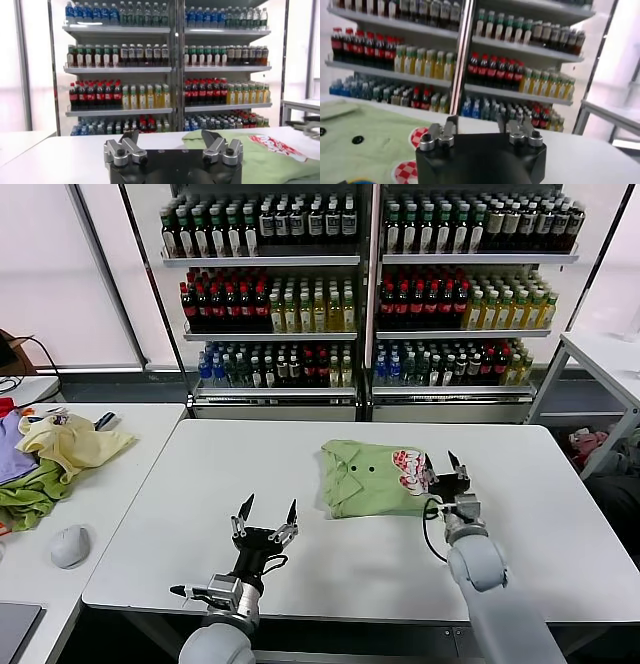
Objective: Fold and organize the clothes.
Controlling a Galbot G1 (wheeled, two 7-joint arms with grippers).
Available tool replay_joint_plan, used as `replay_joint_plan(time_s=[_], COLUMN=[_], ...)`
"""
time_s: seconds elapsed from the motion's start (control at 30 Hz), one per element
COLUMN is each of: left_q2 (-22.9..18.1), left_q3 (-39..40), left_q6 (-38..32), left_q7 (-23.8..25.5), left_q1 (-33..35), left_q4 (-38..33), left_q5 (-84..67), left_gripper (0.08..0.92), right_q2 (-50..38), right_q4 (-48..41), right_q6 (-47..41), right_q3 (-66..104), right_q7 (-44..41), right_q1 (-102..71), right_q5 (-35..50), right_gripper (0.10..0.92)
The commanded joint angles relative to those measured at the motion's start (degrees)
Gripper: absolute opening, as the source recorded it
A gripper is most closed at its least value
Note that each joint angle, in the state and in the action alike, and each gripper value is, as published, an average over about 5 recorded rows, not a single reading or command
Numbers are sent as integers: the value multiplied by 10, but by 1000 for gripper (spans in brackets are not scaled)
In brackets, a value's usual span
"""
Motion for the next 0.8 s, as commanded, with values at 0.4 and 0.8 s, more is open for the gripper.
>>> replay_joint_plan(time_s=[0.4, 0.8], left_q2=[-5, -12], left_q3=[-1, -2], left_q6=[1, 3], left_q7=[2, 8], left_q1=[13, 23], left_q4=[-6, -14], left_q5=[14, 22], left_gripper=[823, 823], right_q2=[4, 10], right_q4=[275, 281], right_q6=[67, 88], right_q3=[120, 116], right_q7=[-38, -51], right_q1=[-297, -303], right_q5=[25, -20], right_gripper=[821, 823])
